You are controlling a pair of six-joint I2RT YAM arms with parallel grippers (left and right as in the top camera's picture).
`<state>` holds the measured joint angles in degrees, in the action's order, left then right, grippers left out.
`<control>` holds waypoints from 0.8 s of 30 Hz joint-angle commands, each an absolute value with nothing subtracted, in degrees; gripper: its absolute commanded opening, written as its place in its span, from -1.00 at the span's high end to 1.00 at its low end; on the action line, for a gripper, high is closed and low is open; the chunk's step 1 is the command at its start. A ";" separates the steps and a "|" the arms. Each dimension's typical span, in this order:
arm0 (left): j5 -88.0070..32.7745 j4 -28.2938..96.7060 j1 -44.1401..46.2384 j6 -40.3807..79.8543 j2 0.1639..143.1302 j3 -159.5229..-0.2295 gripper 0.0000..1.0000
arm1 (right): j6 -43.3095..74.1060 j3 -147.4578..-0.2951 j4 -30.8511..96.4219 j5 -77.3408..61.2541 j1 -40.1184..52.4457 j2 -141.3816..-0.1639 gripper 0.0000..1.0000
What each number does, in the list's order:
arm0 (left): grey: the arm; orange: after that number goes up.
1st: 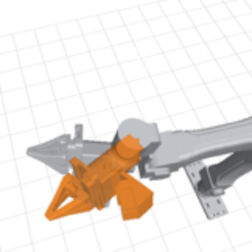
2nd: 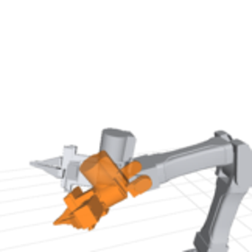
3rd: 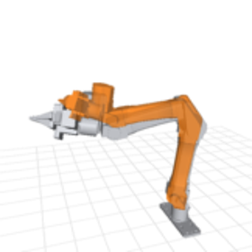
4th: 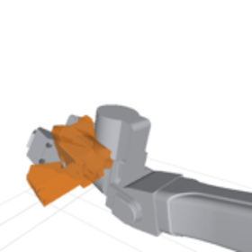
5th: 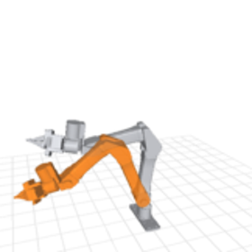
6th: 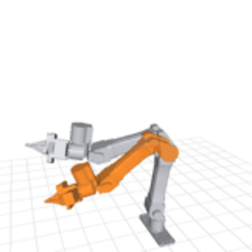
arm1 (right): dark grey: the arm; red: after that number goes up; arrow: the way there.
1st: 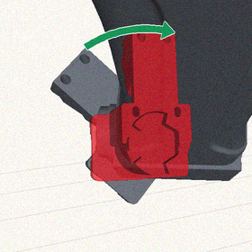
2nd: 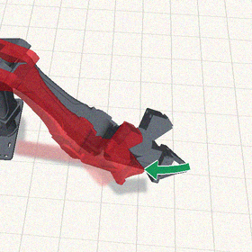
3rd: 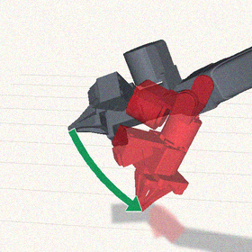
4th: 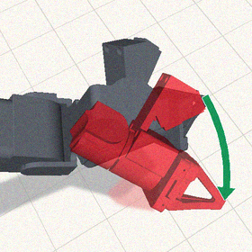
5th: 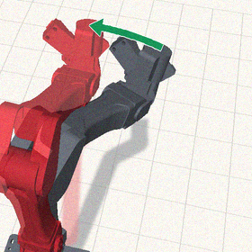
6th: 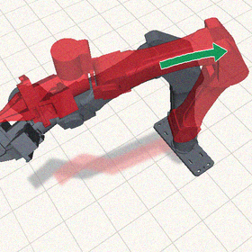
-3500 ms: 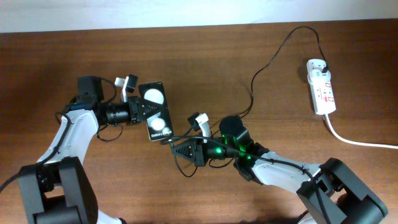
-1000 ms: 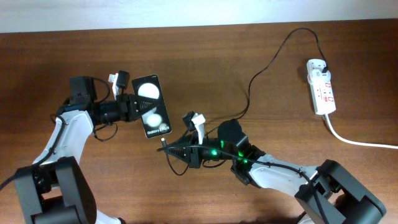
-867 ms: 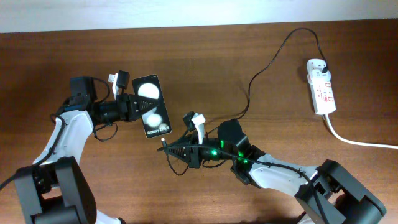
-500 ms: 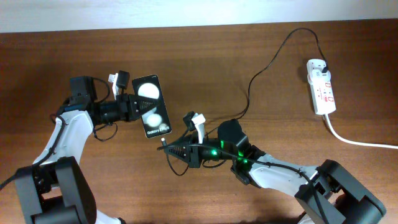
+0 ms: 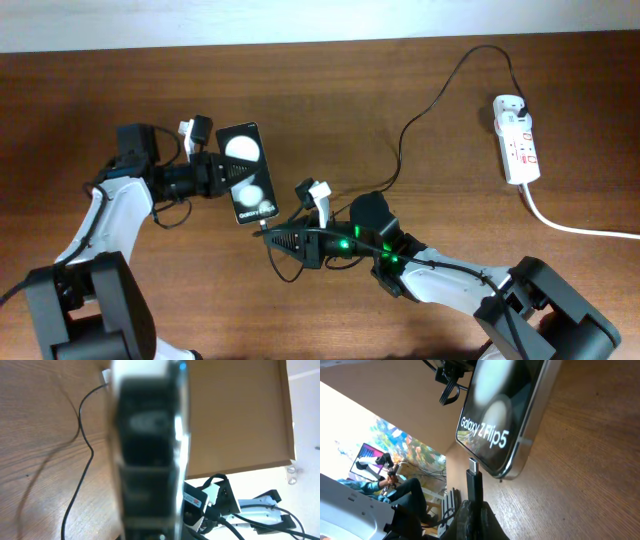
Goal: Plug charger to phone and switch on socket
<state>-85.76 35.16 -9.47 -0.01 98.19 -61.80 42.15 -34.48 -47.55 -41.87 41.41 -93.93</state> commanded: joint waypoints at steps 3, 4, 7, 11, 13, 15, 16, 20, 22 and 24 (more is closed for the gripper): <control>-88.97 35.18 -8.88 -0.91 98.45 -61.84 1.00 | 45.56 -34.17 -47.81 -41.54 41.67 -94.13 0.92; -88.97 35.16 -8.88 -0.91 98.45 -61.84 1.00 | 45.58 -34.17 -47.81 -41.43 41.67 -94.13 0.92; -88.97 35.00 -8.88 -0.91 98.45 -61.84 1.00 | 46.02 -34.17 -47.81 -40.66 41.67 -94.13 0.92; -88.95 34.92 -8.88 -0.91 98.45 -61.84 1.00 | 47.07 -34.17 -47.83 -39.03 41.67 -94.13 0.92; -88.95 34.74 -8.88 -0.91 98.45 -61.84 1.00 | 47.09 -34.17 -47.83 -38.92 41.67 -94.13 0.92; -88.95 34.74 -8.88 -0.91 98.45 -61.84 1.00 | 47.09 -34.17 -47.83 -38.92 41.67 -94.13 0.92; -88.95 34.76 -8.88 -0.91 98.45 -61.84 1.00 | 47.09 -34.17 -47.83 -38.94 41.67 -94.13 0.92; -88.75 34.74 -8.88 -0.93 98.45 -61.84 1.00 | 47.07 -34.17 -47.81 -38.92 41.67 -94.13 0.92; -88.75 34.74 -8.88 -0.91 98.45 -61.84 1.00 | 47.07 -34.17 -47.79 -38.92 41.67 -94.13 0.92; -88.75 34.72 -8.88 -0.93 98.45 -61.84 1.00 | 47.07 -34.17 -47.79 -38.94 41.67 -94.13 0.92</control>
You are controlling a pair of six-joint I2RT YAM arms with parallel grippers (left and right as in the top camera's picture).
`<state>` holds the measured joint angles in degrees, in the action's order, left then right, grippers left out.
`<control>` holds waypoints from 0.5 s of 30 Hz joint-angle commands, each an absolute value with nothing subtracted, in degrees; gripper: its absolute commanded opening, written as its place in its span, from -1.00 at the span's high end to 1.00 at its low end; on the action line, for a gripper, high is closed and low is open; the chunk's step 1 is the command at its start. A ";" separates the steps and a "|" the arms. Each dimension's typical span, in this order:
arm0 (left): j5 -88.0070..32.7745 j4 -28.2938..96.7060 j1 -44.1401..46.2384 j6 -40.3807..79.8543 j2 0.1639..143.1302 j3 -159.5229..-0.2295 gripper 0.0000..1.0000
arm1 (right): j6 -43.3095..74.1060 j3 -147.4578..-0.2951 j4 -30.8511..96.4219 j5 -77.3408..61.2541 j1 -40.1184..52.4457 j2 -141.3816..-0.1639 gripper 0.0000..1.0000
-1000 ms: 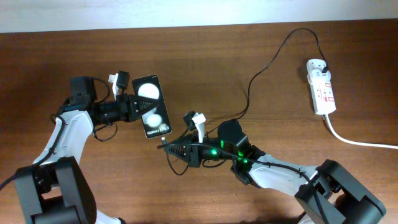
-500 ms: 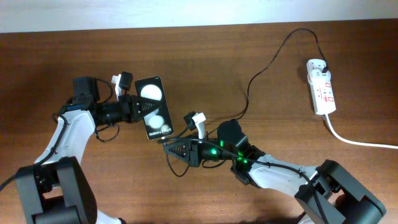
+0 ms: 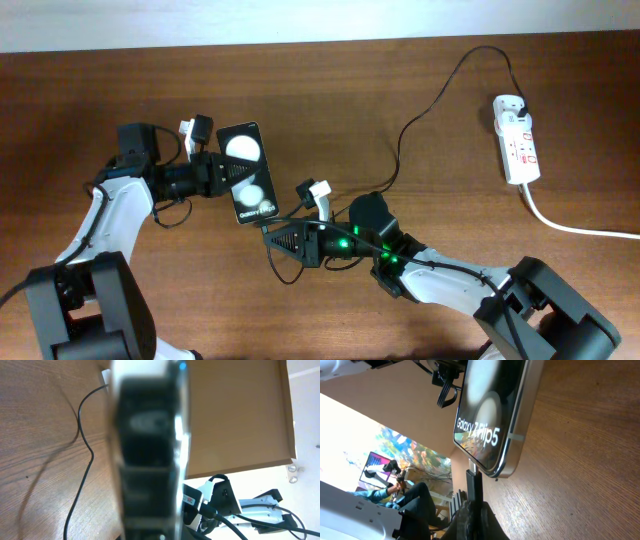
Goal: Plug charger to phone and switch on socket
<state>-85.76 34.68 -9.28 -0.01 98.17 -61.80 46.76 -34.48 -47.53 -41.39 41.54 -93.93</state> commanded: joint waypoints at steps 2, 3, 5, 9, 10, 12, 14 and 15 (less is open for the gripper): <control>-88.75 34.59 -8.88 -0.93 98.48 -61.84 1.00 | 47.05 -34.17 -47.79 -38.94 41.76 -94.13 0.92; -88.75 34.59 -8.88 -0.91 98.48 -61.84 1.00 | 47.03 -34.17 -47.79 -38.87 42.00 -94.13 0.92; -88.75 34.59 -8.88 -0.91 98.45 -61.84 1.00 | 47.03 -34.17 -47.79 -38.52 42.37 -94.13 0.92; -88.75 34.59 -8.88 -0.91 98.45 -61.84 1.00 | 47.03 -34.17 -47.77 -38.24 42.41 -94.13 0.92; -88.75 34.59 -8.88 -0.91 98.45 -61.84 1.00 | 47.03 -34.17 -47.77 -38.24 42.41 -94.13 0.92; -88.75 34.59 -8.88 -0.91 98.48 -61.84 1.00 | 47.03 -34.17 -47.75 -38.24 42.41 -94.13 0.92; -88.75 34.59 -8.88 -0.91 98.45 -61.84 1.00 | 47.03 -34.17 -47.75 -38.22 42.41 -94.13 0.92; -88.75 34.59 -8.88 -0.91 98.45 -61.84 1.00 | 47.03 -34.17 -47.75 -38.22 42.41 -94.13 0.92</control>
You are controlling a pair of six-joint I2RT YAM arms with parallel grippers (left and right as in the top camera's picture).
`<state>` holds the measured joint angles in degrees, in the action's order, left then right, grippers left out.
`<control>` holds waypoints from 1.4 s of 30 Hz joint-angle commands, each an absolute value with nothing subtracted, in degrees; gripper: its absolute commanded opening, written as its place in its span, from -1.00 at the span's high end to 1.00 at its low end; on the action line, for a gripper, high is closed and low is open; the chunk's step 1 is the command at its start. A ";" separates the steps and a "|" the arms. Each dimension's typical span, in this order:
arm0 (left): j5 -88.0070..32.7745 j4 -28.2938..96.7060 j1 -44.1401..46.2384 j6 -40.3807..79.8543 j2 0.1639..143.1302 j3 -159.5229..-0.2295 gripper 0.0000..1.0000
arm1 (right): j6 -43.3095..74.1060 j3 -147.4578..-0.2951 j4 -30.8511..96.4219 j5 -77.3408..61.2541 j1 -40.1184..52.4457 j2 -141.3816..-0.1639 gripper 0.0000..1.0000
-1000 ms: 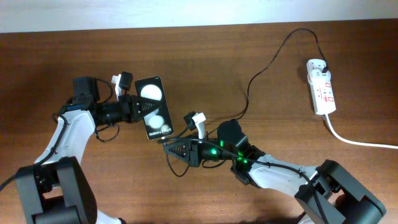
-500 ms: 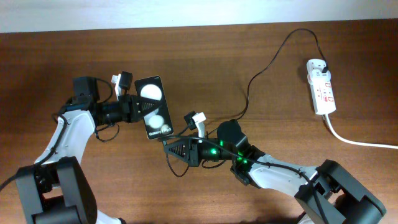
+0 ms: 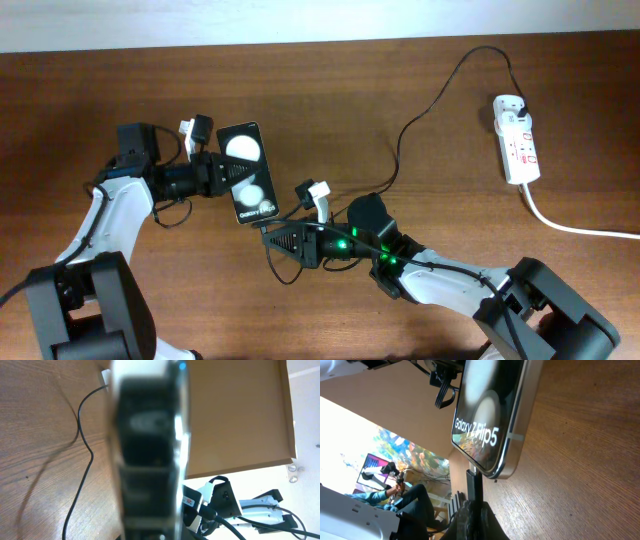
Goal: Plug charger to phone and switch on socket
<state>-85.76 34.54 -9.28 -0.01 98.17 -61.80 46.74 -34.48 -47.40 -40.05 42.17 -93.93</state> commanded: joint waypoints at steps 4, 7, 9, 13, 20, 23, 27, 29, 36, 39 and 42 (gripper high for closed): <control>-88.75 34.61 -8.88 -0.91 98.45 -61.84 1.00 | 47.03 -34.17 -47.77 -38.06 42.41 -94.13 0.92; -88.75 34.61 -8.88 -0.91 98.45 -61.84 1.00 | 47.03 -34.17 -47.75 -38.09 42.41 -94.13 0.92; -88.73 34.61 -8.86 -0.91 98.45 -61.84 1.00 | 47.03 -34.17 -47.77 -38.06 42.41 -94.13 0.92; -88.71 34.59 -8.08 -0.91 98.45 -61.84 1.00 | 47.03 -34.17 -47.75 -38.13 42.41 -94.13 0.92; -87.02 34.57 -7.88 -0.91 98.45 -61.84 1.00 | 47.03 -34.17 -47.79 -38.33 42.37 -94.13 0.92; -87.07 33.67 -7.92 -0.89 98.45 -61.87 1.00 | 47.03 -34.17 -47.33 -39.92 42.37 -94.13 0.92; -87.09 33.12 -7.92 -0.89 98.45 -61.87 1.00 | 46.98 -34.17 -43.20 -40.53 42.37 -94.13 0.92; -87.07 33.08 -7.92 -0.89 98.45 -61.87 1.00 | 46.35 -34.17 -42.83 -41.82 42.37 -94.13 0.92; -87.07 33.06 -7.92 -0.89 98.45 -61.87 1.00 | 46.35 -34.17 -47.81 -44.60 42.37 -94.11 0.92; -87.07 33.06 -7.92 -0.89 98.45 -61.87 1.00 | 46.35 -34.17 -47.81 -44.77 42.35 -94.11 0.92; -87.07 33.08 -7.92 -0.89 98.45 -61.87 1.00 | 46.35 -34.17 -47.81 -43.66 42.35 -94.11 0.92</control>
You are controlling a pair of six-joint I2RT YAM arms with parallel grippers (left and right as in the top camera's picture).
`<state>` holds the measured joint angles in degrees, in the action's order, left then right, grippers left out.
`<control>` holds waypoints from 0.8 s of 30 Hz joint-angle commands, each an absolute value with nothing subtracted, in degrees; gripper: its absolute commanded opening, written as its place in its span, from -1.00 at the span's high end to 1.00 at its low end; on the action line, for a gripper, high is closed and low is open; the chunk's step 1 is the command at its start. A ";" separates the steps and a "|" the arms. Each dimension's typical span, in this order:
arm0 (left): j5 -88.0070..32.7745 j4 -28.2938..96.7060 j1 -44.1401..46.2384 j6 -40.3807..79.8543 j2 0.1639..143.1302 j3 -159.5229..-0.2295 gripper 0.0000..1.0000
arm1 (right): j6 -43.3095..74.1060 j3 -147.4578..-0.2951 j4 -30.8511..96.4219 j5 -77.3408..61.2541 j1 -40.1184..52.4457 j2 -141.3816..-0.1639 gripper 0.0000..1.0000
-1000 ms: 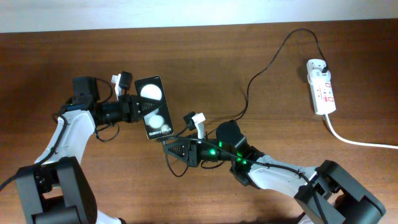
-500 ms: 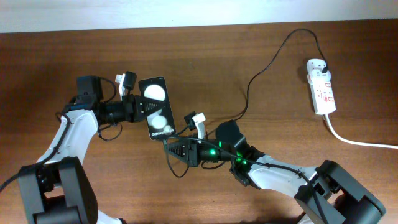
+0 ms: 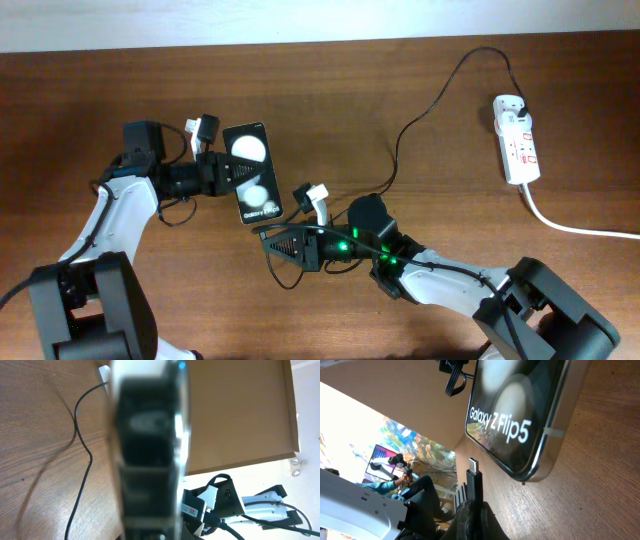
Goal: Plug charger to phone and switch on socket
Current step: 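Push the plug up into the phone port with the right gripper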
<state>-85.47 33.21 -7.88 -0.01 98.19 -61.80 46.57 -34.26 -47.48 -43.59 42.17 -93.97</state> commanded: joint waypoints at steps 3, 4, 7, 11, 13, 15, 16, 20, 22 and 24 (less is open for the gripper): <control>-87.09 33.08 -7.92 -0.86 98.45 -61.87 1.00 | 46.37 -34.17 -47.81 -42.37 42.30 -94.11 0.92; -87.09 33.08 -7.92 -0.86 98.45 -61.87 1.00 | 46.37 -34.17 -47.81 -42.00 42.30 -94.11 0.92; -87.11 33.08 -7.92 -0.86 98.45 -61.87 1.00 | 46.37 -34.17 -47.79 -40.51 42.30 -94.11 0.92; -87.24 33.10 -7.92 -0.86 98.45 -61.87 1.00 | 46.37 -34.17 -47.79 -39.51 42.30 -94.11 0.92; -87.24 33.08 -7.92 -0.89 98.45 -61.87 1.00 | 46.37 -34.17 -47.79 -38.85 42.30 -94.11 0.92; -87.24 33.08 -7.92 -0.89 98.45 -61.87 1.00 | 46.37 -34.17 -47.81 -38.26 42.30 -94.11 0.92; -87.24 33.08 -7.92 -0.89 98.45 -61.87 1.00 | 46.37 -34.17 -47.81 -38.04 42.30 -94.11 0.92; -87.22 33.08 -7.92 -0.89 98.45 -61.87 1.00 | 46.37 -34.17 -47.83 -37.43 42.30 -94.11 0.92; -87.20 33.08 -7.92 -0.89 98.45 -61.87 1.00 | 46.37 -34.17 -47.83 -36.77 42.30 -94.11 0.92; -87.22 33.08 -7.92 -0.89 98.45 -61.87 1.00 | 46.37 -34.17 -47.83 -36.32 42.24 -94.11 0.92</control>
